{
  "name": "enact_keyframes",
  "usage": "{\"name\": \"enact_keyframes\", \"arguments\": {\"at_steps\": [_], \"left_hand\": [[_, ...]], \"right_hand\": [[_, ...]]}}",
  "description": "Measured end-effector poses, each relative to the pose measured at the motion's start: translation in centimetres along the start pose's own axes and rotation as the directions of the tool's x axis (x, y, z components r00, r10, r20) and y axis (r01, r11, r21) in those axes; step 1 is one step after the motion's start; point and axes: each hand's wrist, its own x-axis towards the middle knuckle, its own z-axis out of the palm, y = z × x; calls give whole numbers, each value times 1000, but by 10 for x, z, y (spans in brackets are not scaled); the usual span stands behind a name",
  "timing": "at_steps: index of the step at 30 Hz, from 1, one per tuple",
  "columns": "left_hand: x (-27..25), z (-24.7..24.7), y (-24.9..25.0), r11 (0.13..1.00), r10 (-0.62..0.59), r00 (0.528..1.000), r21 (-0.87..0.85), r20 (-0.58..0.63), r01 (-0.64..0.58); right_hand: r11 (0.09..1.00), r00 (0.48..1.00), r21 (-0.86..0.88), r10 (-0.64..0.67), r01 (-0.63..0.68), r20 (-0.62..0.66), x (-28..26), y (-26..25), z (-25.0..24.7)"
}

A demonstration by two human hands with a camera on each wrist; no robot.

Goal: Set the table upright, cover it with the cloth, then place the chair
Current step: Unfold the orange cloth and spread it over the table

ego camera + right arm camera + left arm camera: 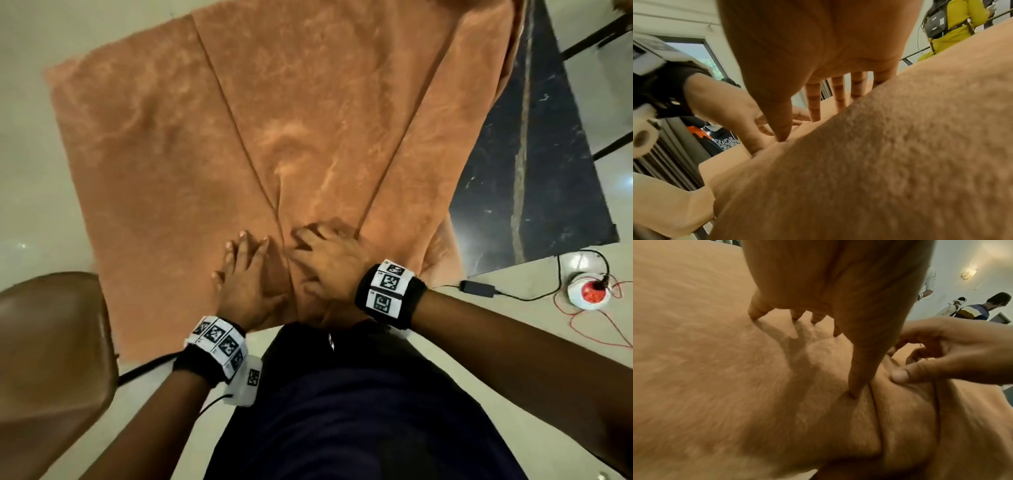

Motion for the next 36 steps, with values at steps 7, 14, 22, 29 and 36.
{"name": "enact_keyframes", "arguments": {"at_steps": [7,14,22,29,36], "left_hand": [[-18,21,0,981,72,996,177,58,-81],[-19,23,-2,980,70,996,182,52,-79],[-20,20,-3,984,74,992,157,102,-89],[-19,21,-3,982,69,994,171,87,-83],[-15,22,-2,981,51,995,181,89,-67]], "right_hand": [[984,980,3,178,-179,-88,-16,-29,21],[944,957,173,289,-283,-13,-34,-42,27],[838,827,-5,537,-546,-165,-98,38,-1],[864,869,-91,494,-495,-36,-49,-39,13],[873,880,-119,475,-473,-14,-62,-2,11]]}}
